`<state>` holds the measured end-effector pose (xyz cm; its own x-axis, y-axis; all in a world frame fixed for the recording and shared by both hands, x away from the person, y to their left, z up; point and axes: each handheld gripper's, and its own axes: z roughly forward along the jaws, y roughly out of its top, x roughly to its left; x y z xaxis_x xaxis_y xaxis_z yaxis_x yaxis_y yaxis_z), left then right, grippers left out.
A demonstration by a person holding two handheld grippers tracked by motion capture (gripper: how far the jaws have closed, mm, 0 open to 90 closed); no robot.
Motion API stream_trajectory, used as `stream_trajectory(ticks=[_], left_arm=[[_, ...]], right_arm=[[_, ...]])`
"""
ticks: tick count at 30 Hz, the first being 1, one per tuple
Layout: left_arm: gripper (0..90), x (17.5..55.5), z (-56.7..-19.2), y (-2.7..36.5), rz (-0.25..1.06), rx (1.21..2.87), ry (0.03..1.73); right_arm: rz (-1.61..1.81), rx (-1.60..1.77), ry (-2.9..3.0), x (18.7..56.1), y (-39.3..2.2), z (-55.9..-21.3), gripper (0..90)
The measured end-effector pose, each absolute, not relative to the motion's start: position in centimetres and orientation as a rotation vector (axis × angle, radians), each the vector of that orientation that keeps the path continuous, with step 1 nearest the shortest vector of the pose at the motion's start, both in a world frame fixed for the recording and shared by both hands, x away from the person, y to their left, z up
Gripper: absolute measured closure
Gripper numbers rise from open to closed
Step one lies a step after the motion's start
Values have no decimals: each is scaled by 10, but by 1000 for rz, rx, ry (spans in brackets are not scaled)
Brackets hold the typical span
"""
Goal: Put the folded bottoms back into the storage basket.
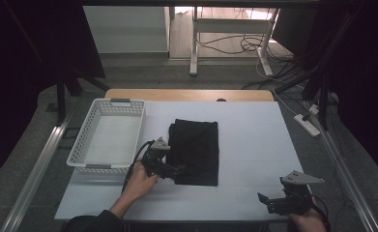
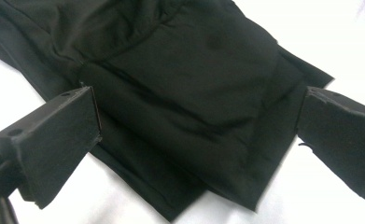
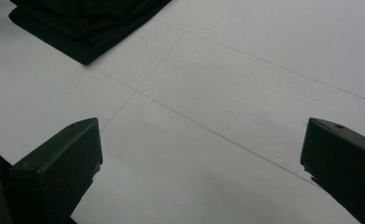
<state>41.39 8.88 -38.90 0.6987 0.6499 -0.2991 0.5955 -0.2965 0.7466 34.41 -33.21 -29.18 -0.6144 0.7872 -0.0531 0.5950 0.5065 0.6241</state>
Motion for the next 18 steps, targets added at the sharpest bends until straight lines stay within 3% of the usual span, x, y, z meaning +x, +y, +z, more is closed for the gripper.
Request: stream_trajectory(ticks=[18], left_arm=[[0, 452, -391, 87, 94, 1956, 1025]], right_arm=[[815, 1158, 2424, 344, -332, -292, 0]])
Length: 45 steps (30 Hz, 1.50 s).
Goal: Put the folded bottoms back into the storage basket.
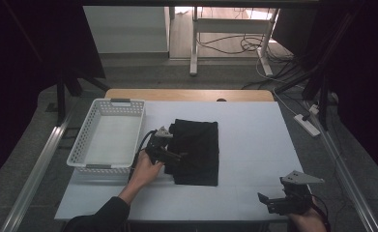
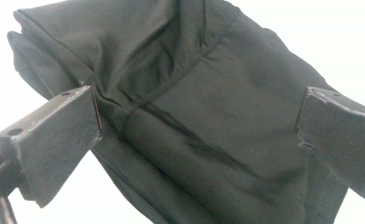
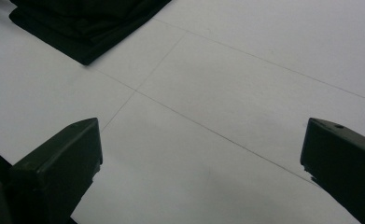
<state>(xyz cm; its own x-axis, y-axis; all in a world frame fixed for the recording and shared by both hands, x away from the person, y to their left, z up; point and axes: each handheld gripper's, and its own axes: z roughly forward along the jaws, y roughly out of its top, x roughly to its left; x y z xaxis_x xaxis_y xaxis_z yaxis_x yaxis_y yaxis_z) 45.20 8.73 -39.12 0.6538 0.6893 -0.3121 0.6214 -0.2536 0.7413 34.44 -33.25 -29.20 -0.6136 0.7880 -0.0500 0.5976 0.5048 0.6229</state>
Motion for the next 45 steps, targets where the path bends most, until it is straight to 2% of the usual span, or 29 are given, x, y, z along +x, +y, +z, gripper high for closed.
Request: stream_trajectory(ticks=[25, 38, 45], left_arm=[[0, 511, -403, 85, 88, 1969, 1207], [0, 538, -406, 88, 101, 1961, 1250], [0, 553, -419, 88, 114, 2000, 1332]], right_arm=[[817, 1161, 2431, 345, -333, -292, 0], [822, 1165, 2432, 345, -333, -292, 0], [825, 1165, 2433, 345, -333, -292, 0]])
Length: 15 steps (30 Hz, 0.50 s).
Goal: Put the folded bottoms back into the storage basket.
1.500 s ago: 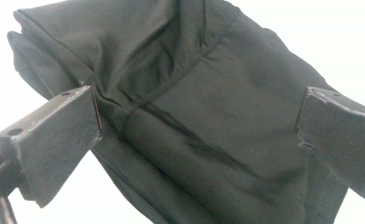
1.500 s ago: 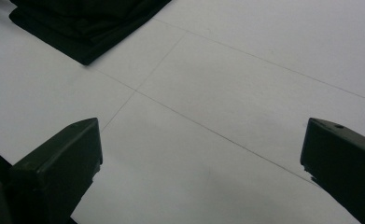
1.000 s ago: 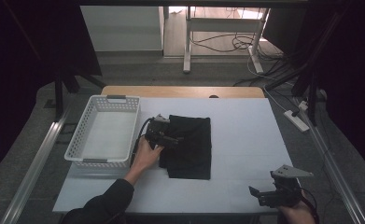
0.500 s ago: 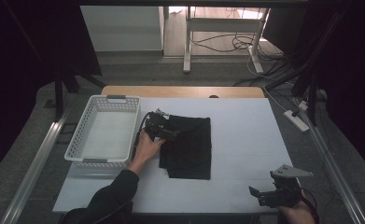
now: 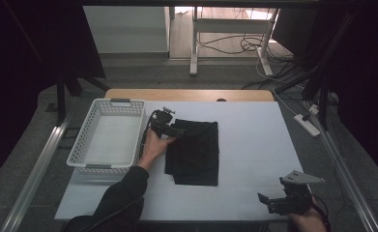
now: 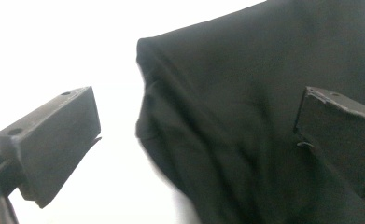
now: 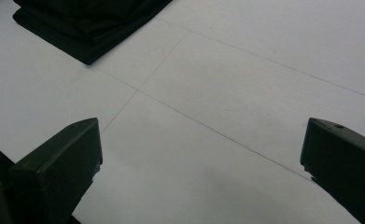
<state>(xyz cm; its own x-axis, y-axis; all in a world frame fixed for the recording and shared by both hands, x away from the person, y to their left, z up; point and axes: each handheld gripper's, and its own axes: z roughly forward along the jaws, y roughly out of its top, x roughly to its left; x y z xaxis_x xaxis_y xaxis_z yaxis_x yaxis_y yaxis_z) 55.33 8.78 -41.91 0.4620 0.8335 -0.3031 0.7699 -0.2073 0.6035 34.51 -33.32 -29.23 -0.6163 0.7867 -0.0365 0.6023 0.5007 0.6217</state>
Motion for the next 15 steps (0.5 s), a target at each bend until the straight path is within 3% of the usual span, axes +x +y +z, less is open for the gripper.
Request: stream_trajectory(ticks=[8, 15], left_arm=[[37, 553, -428, 81, 153, 2068, 1311], [435, 545, -421, 79, 98, 2092, 1179]], right_arm=[[825, 1168, 2436, 345, -333, -292, 0], [830, 1152, 2451, 345, -333, -292, 0]])
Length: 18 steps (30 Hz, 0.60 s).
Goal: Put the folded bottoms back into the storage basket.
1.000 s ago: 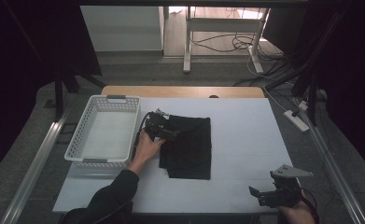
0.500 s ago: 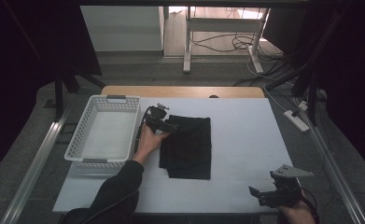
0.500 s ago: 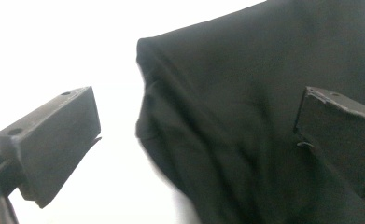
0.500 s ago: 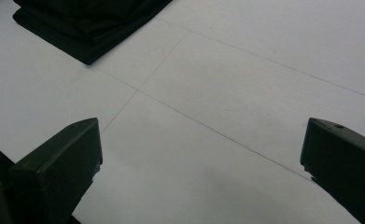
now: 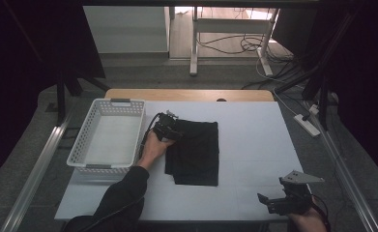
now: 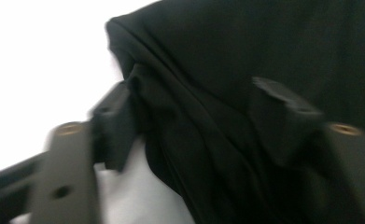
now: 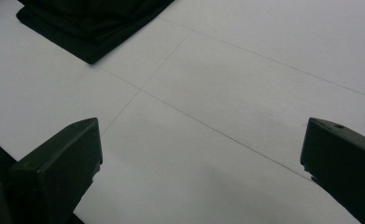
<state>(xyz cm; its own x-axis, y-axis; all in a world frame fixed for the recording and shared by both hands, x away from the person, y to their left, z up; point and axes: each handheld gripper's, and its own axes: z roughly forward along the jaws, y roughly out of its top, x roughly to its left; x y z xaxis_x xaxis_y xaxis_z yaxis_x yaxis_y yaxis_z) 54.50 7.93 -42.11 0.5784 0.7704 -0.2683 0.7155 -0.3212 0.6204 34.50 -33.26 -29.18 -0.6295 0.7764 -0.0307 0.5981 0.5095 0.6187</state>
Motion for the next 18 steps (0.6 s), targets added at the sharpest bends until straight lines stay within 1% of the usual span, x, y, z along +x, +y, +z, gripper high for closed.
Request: stream_trajectory(ticks=[1, 2, 5, 8, 12, 18], left_arm=[[487, 544, -421, 79, 82, 2089, 1162], [562, 543, -421, 79, 73, 2085, 1150], [692, 541, -421, 78, 48, 2074, 1128], [725, 539, -422, 78, 75, 2071, 1109], [737, 534, -424, 76, 145, 2069, 1075], [737, 533, -429, 81, 114, 2016, 1083]], right_arm=[[833, 1145, 2458, 345, -333, -292, 0], [846, 1137, 2471, 344, -332, -291, 0], [865, 1133, 2472, 343, -333, -290, 0], [873, 1130, 2463, 343, -333, -290, 0], [887, 1104, 2460, 343, -331, -288, 0], [918, 1049, 2475, 344, -324, -287, 0]])
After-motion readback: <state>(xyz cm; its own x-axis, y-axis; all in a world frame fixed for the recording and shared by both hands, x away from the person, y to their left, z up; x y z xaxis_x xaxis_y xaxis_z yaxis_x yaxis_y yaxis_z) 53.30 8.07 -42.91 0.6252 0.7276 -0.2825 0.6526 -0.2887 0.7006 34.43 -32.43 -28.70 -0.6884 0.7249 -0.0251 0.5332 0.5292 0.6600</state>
